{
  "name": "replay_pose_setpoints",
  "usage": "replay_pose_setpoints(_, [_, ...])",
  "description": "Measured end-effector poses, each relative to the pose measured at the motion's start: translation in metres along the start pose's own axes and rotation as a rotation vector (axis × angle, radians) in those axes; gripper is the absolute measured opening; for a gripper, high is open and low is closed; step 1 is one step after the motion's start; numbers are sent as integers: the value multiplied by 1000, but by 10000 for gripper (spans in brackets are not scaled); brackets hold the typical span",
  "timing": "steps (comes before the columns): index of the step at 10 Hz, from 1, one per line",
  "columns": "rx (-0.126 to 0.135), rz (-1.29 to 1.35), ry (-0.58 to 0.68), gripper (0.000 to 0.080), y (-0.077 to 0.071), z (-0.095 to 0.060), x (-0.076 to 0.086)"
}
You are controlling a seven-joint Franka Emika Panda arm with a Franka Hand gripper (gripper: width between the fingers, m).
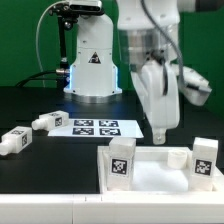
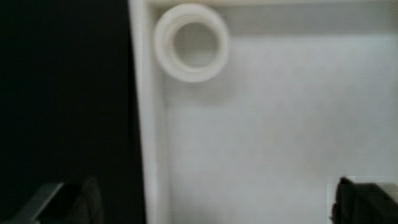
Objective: Assemble square table
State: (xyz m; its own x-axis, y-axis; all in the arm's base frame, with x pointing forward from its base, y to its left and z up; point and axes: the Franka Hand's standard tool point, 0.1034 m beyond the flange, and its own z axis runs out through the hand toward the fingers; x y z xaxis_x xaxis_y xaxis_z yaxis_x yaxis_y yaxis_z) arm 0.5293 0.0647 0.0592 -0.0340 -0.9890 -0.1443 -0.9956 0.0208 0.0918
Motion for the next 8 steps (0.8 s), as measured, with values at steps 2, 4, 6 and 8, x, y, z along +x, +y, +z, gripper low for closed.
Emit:
replay_pose_setpoints(2, [3, -1, -1, 649, -1, -1, 0])
replay_pose_setpoints(4, [39, 11, 7, 649, -4, 0, 3])
replay_pose_setpoints(6, [167, 55, 44, 649, 3, 11, 19])
replay_pose_setpoints(8, [218, 62, 63, 649, 6, 15, 18])
